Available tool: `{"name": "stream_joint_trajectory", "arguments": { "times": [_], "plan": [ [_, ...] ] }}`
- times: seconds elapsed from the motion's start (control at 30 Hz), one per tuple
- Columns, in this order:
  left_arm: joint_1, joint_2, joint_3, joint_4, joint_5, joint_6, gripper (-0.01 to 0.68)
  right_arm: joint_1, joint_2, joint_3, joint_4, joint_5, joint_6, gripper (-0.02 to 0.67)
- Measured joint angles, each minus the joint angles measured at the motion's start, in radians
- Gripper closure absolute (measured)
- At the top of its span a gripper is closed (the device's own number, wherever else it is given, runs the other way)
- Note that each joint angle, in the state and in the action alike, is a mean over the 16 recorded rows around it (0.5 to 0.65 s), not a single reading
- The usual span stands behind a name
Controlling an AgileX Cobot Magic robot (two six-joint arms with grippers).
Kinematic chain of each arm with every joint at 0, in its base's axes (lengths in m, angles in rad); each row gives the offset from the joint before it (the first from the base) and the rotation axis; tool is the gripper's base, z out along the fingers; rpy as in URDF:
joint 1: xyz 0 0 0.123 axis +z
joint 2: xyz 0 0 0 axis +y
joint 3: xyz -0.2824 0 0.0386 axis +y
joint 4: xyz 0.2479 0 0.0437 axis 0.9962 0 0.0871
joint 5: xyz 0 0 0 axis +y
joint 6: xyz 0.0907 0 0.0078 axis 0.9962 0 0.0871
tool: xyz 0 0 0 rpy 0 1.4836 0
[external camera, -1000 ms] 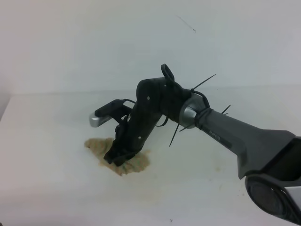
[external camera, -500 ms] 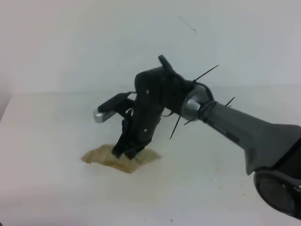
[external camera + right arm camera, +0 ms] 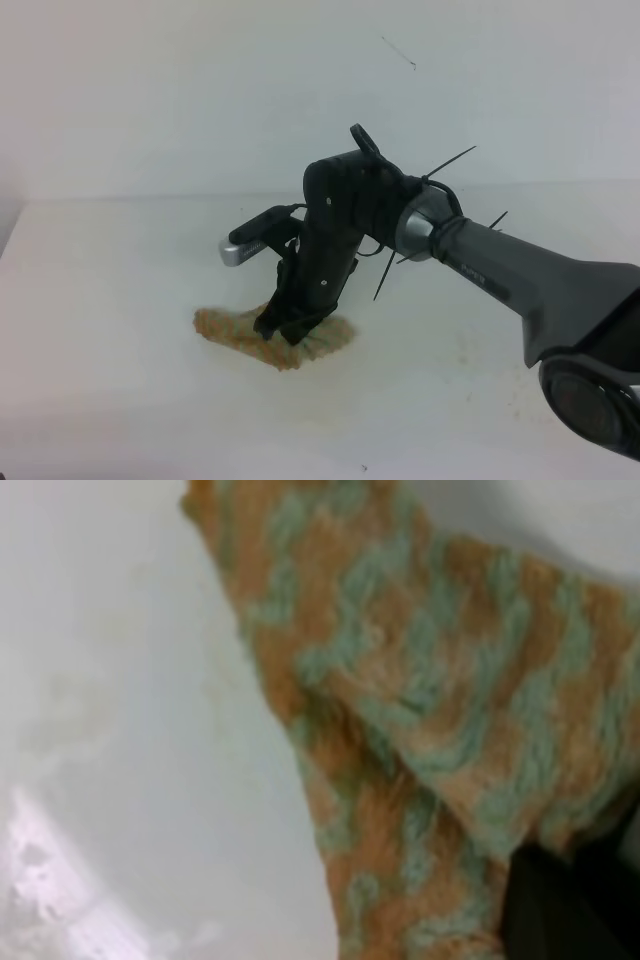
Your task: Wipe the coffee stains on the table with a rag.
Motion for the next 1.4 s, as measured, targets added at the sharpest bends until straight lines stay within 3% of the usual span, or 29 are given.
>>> {"name": "stream_joint_trajectory", "arguments": {
  "times": [0.4,0.8,1.03,1.4],
  "plan": [
    [0.0,0.0,0.0,0.0,0.0,0.0,0.672,-0.086,-0.067,0.008,-0.022,0.002,0.0,0.645],
    [0.0,0.0,0.0,0.0,0.0,0.0,0.672,-0.15,-0.357,0.105,-0.029,-0.039,-0.055,0.644],
    [0.0,0.0,0.0,0.0,0.0,0.0,0.672,-0.184,-0.592,0.326,-0.069,-0.124,-0.065,0.644],
    [0.0,0.0,0.0,0.0,0.0,0.0,0.672,-0.226,-0.9,0.865,-0.102,-0.394,-0.053,0.647]
  ]
}}
